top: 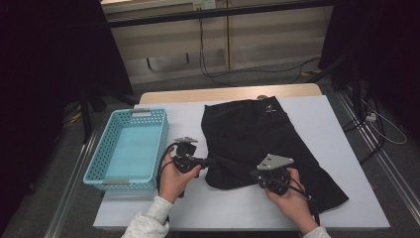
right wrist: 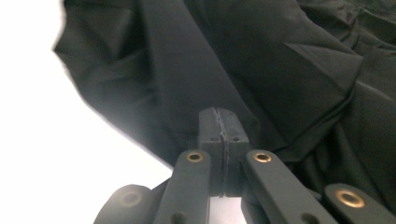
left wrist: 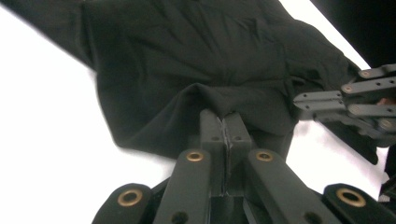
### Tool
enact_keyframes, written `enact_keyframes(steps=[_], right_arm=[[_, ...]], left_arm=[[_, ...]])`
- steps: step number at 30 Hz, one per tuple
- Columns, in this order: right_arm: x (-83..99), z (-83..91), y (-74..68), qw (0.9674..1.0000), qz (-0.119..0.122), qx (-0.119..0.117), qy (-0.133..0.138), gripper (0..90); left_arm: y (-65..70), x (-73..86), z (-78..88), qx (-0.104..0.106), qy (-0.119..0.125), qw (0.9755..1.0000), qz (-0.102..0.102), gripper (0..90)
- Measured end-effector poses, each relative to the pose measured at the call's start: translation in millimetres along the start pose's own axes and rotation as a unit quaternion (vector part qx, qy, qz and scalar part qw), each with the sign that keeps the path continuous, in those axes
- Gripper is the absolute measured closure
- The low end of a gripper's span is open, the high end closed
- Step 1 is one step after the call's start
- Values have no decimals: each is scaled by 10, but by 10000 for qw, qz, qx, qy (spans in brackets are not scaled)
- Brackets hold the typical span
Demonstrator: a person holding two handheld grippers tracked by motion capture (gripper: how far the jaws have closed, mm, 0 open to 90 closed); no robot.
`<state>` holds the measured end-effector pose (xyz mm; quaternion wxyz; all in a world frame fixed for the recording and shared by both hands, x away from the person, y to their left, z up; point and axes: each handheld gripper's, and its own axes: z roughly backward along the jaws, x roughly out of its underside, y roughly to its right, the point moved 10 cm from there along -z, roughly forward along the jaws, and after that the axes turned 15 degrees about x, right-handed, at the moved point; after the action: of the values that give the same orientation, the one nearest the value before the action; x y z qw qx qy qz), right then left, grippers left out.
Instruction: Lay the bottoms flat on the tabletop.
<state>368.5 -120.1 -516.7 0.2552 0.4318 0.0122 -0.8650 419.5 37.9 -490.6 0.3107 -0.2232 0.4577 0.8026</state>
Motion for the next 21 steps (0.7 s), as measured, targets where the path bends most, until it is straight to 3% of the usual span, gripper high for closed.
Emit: enact_keyframes(steps=[6, 8, 13, 15, 17, 19, 21], right_arm=[[-40, -178, 230, 9988, -10, 489, -41, 900], [-71, -157, 239, 9988, -107, 467, 52, 900], [-231, 69, 19, 9987, -22, 186, 482, 829], [-246, 114, -151, 9987, -21, -185, 475, 817], [-193, 89, -362, 9976, 64, -650, 231, 811], [-147, 6, -469, 9973, 101, -720, 125, 778], [-110, -93, -475, 9983, 184, -552, 15, 752]], left_arm=[[-21, 1, 3, 4, 83, 9999, 74, 900], [-38, -4, 2, -16, 133, 9998, 112, 900], [-44, 6, -30, -8, 144, 9998, 159, 899], [-38, -3, -57, 9, 144, 9998, 146, 900], [-42, -7, -82, 8, 167, 9997, 172, 900], [-51, -4, -91, 7, 182, 9997, 181, 900], [-50, -2, -89, 23, 196, 9996, 220, 900]])
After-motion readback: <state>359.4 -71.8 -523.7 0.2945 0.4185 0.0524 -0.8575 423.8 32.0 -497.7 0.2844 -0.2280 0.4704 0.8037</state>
